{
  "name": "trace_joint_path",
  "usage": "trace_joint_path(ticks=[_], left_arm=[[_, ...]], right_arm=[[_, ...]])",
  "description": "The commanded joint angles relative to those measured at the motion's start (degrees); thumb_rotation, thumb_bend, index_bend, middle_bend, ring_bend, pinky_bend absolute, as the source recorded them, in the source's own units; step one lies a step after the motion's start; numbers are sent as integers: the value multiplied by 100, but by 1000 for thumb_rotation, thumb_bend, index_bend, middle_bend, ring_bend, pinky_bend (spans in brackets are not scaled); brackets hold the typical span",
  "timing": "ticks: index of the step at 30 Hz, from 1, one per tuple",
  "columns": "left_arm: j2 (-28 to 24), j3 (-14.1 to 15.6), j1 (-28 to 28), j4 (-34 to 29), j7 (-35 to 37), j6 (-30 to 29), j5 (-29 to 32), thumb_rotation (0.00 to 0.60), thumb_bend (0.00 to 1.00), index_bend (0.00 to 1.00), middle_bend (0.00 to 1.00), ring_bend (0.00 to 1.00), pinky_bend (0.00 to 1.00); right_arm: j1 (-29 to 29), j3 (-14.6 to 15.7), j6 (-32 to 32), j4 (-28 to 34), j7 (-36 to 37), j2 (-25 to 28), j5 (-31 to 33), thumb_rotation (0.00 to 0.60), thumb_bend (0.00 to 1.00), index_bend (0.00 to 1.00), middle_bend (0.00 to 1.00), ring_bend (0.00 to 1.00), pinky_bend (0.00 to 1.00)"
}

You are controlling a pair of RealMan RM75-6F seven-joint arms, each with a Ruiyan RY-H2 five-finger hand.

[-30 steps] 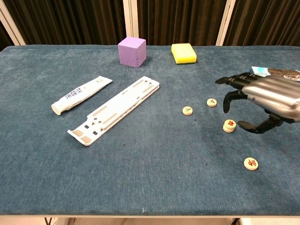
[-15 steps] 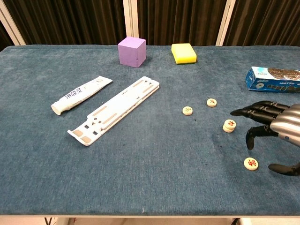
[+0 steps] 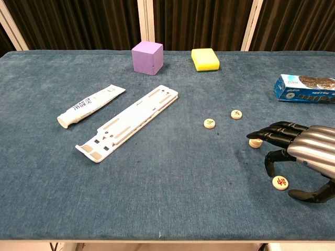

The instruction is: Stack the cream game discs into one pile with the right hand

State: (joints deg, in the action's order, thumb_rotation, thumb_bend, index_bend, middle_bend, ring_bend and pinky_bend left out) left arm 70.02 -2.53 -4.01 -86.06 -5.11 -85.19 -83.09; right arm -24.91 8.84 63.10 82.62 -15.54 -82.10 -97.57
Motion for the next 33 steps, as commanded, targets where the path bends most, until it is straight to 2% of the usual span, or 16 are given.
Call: trace_joint_path(ticks=[1, 10, 16, 18, 22, 28, 33], left_arm=[[4, 5, 4, 12, 10, 2, -2, 600, 75, 154, 128, 69, 0], [31, 2, 10, 66, 59, -6, -15, 600, 75, 154, 128, 69, 0], [51, -5, -11, 75, 67, -5, -51, 600, 75, 154, 128, 69, 0], [52, -6, -15, 76, 61, -2, -56, 600, 75, 154, 128, 69, 0], [50, -4, -8, 76, 63, 9, -35, 600, 75, 154, 128, 69, 0], [56, 2, 7, 91, 66, 20, -10, 600, 75, 154, 128, 69, 0], [66, 8, 16, 112, 77, 35, 10, 600, 75, 154, 128, 69, 0]], right_arm=[[-14, -9, -31, -5, -3, -22, 0, 600, 454, 499, 67, 0, 84], [-7, -119, 60, -2, -21, -31, 5, 600, 515, 567, 94, 13, 85], [-149, -575, 131, 106, -6, -32, 245, 600, 515, 560, 94, 13, 84], [-264, -771, -14, 134, -49, -52, 440, 600, 515, 552, 94, 13, 84], [-450, -970, -279, 112, -153, -113, 673, 600, 515, 542, 94, 13, 85], [-622, -1065, -590, 26, -318, -208, 928, 600, 516, 536, 94, 13, 85], [-622, -1069, -597, -16, -347, -225, 1042, 600, 516, 532, 94, 13, 85]])
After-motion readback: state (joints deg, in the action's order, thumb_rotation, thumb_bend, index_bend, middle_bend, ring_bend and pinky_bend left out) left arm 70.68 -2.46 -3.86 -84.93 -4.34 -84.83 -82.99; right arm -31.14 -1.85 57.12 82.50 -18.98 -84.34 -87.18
